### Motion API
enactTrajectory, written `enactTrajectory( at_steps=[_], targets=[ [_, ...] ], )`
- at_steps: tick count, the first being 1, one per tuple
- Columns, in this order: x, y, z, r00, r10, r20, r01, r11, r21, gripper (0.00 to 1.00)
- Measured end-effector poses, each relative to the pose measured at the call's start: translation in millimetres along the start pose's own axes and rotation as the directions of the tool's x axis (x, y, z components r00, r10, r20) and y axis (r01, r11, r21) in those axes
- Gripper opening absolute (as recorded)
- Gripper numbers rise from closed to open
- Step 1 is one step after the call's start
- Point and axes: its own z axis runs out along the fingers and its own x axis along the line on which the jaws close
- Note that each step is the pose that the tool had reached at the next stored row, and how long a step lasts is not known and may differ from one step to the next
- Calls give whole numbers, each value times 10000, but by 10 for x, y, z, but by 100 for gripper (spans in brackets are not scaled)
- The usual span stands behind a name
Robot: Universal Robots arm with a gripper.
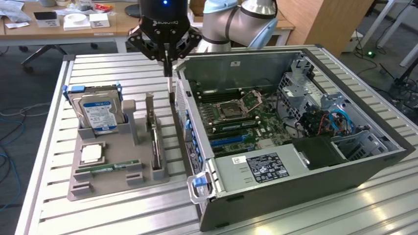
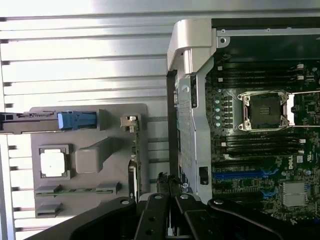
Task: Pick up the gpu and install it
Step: 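Reach for the gpu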
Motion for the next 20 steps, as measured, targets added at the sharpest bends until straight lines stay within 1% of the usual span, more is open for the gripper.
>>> enactTrajectory(
  at_steps=[4,10,16,20],
  targets=[
    [55,-4,-1,10000,0,0,0,10000,1,14],
    [178,-14,-2,10000,-1,0,1,10000,0,14],
    [236,-18,-3,10000,-1,0,1,10000,0,14],
    [304,-23,-4,10000,0,0,0,10000,0,14]
  ],
)
